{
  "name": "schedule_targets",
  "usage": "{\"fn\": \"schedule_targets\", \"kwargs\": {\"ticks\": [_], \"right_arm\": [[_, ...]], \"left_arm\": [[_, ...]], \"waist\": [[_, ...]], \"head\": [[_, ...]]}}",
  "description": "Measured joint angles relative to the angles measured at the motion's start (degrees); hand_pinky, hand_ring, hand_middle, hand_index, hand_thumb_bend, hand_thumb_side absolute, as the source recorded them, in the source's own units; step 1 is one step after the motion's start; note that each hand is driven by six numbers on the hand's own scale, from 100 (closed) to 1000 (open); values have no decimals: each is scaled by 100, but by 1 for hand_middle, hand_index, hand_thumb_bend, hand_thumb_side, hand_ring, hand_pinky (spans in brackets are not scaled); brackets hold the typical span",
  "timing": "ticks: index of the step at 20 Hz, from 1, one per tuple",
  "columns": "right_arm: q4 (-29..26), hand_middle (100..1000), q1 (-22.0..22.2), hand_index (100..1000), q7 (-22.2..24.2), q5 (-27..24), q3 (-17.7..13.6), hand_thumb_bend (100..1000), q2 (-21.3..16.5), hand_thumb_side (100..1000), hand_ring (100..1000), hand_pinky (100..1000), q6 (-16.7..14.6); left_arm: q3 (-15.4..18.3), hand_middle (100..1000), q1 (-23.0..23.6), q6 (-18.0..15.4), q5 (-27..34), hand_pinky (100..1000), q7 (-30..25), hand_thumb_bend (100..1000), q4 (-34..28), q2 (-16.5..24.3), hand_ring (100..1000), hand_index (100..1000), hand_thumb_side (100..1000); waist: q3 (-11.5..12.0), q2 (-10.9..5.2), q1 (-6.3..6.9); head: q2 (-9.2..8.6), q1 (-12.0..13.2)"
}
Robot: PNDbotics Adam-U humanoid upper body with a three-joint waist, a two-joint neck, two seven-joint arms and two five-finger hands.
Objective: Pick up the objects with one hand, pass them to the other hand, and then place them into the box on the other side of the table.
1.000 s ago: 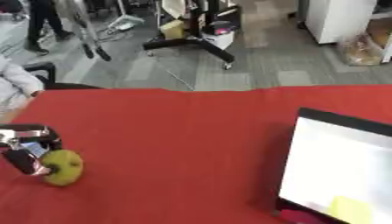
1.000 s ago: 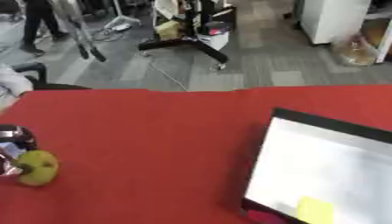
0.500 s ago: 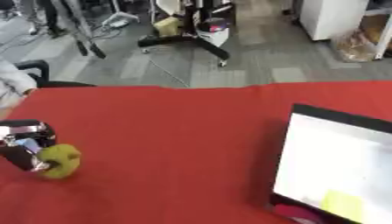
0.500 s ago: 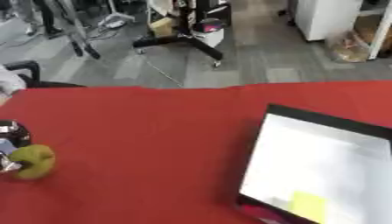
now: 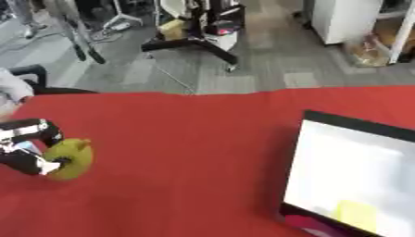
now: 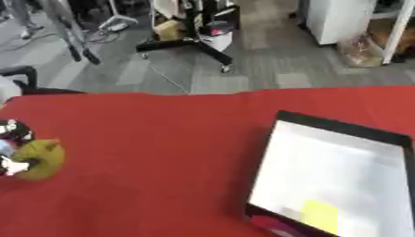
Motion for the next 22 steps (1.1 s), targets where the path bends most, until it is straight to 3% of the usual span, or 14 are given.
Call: {"fn": "schedule_targets", "kwargs": {"ticks": [5, 8, 13, 14, 16, 22], "right_arm": [[128, 1000, -397, 1000, 588, 422, 354, 387, 305, 252, 1000, 1000, -195], [288, 1000, -714, 1000, 940, 828, 591, 452, 581, 225, 1000, 1000, -387], [689, 1000, -1004, 1000, 1473, 1578, 896, 490, 1080, 236, 1000, 1000, -754], [777, 1000, -1034, 1000, 1568, 1710, 942, 532, 1181, 212, 1000, 1000, -814], [924, 1000, -1064, 1000, 1742, 1924, 1027, 490, 1373, 251, 1000, 1000, -912], [1055, 1000, -1188, 1000, 1988, 2136, 1225, 491, 1815, 220, 1000, 1000, -1005]], "left_arm": [[-35, 490, 45, 144, 473, 783, 141, 100, -541, -100, 638, 375, 198], [-82, 489, 45, 227, 761, 787, 224, 100, -836, -237, 636, 371, 221], [-200, 485, 110, 297, 1035, 790, 365, 100, -1140, -446, 633, 365, 235], [-225, 486, 129, 285, 1073, 790, 403, 100, -1176, -484, 633, 365, 234], [-272, 483, 156, 253, 1134, 787, 499, 100, -1252, -545, 631, 364, 240], [-419, 472, 264, 25, 1383, 786, 613, 100, -1609, -684, 620, 352, 266]], "waist": [[42, -44, -52], [57, -83, -58], [-37, -248, -147], [-47, -290, -166], [-49, -316, -188], [-62, -321, -222]], "head": [[83, -241], [220, -468], [717, -900], [821, -995], [972, -1135], [1039, -1195]]}}
